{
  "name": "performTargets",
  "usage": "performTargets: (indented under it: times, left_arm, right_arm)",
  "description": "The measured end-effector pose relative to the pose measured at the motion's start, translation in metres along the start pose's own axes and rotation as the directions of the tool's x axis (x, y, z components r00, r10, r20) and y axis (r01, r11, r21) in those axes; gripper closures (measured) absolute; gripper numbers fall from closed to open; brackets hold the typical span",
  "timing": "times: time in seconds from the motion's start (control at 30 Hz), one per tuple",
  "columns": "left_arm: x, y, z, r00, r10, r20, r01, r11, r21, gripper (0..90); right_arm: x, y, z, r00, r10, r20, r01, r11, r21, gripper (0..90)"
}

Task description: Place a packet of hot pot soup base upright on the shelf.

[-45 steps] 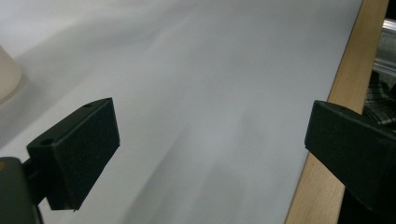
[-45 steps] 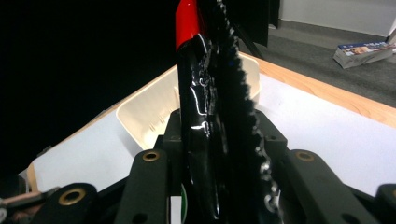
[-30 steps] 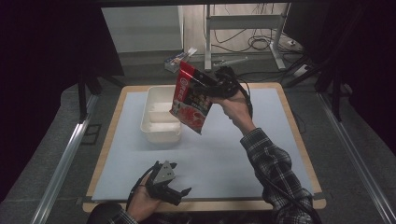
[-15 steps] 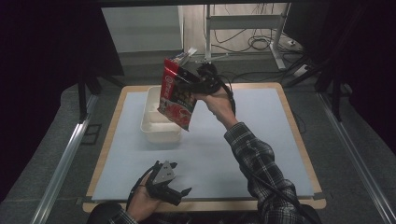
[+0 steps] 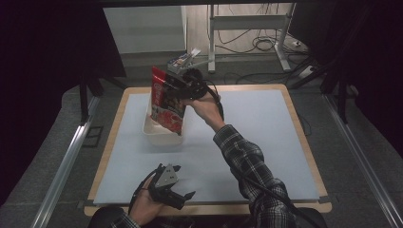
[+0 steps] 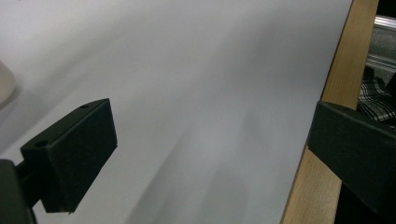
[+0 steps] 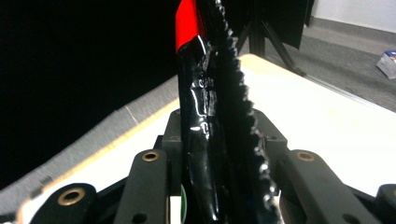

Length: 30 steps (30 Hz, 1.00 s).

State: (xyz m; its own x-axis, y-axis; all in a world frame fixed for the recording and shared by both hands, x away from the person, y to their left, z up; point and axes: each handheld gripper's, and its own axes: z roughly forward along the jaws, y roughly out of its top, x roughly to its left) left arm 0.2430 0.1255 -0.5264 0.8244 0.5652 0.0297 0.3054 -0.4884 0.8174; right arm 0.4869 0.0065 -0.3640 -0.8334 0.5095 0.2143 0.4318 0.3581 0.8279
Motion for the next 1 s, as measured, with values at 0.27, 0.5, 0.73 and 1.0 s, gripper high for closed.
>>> performTargets:
  times: [0.27, 0.5, 0.73, 1.0]
  left_arm:
    - [-0.001, 0.0, 0.001, 1.0, 0.009, 0.003, -0.009, 0.9999, 0.007, 1.3]
    - [-0.001, 0.0, 0.001, 0.9999, 0.011, 0.003, -0.011, 0.9999, 0.011, 1.3]
    - [-0.003, 0.0, 0.003, 0.9998, 0.02, 0.001, -0.02, 0.9995, 0.024, 1.4]
    - [-0.003, -0.001, 0.004, 0.9997, 0.023, -0.003, -0.023, 0.9991, 0.036, 1.4]
  right_arm:
    - [-0.002, -0.011, 0.021, 0.9997, 0.0, 0.023, -0.002, 0.998, 0.056, 63.6]
    - [-0.004, -0.017, 0.032, 0.9988, -0.017, 0.046, 0.014, 0.998, 0.062, 63.4]
    - [-0.006, -0.024, 0.038, 0.986, -0.085, 0.143, 0.073, 0.993, 0.089, 63.5]
    - [-0.029, -0.035, 0.036, 0.9859, -0.045, 0.161, 0.032, 0.996, 0.087, 61.6]
